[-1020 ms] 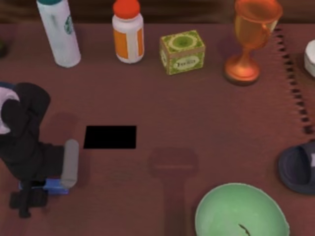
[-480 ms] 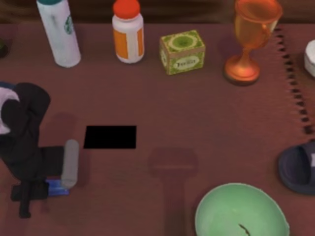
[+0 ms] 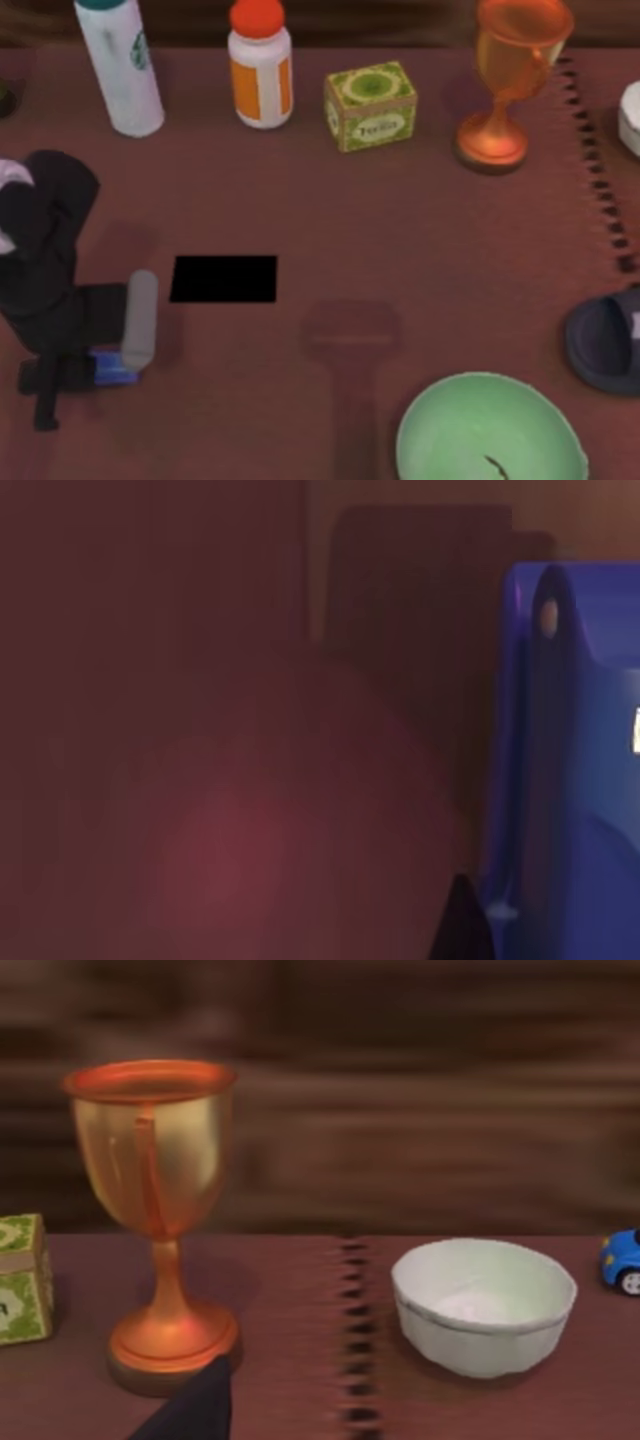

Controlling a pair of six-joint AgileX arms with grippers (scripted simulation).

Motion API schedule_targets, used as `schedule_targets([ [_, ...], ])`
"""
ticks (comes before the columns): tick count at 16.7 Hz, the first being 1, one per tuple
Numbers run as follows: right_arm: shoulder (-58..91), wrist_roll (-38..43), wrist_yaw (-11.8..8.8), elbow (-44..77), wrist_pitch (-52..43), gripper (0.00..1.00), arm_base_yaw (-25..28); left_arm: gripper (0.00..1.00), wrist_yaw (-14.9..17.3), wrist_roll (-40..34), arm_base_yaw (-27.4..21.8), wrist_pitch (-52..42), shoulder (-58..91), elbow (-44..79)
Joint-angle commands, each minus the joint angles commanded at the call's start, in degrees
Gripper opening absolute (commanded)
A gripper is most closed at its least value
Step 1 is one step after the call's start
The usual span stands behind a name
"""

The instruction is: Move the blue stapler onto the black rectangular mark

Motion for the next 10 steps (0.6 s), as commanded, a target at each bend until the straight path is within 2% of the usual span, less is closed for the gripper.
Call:
schedule_targets([
  [6, 0.0, 0.0, 0.0, 0.0, 0.0, 1.0, 0.0, 0.0, 0.0, -0.2, 0.6, -16.3, -7.0, 8.2],
  [10, 0.0, 0.0, 0.0, 0.0, 0.0, 1.0, 0.0, 0.0, 0.0, -0.5, 0.8, -20.4, -9.5, 10.6],
])
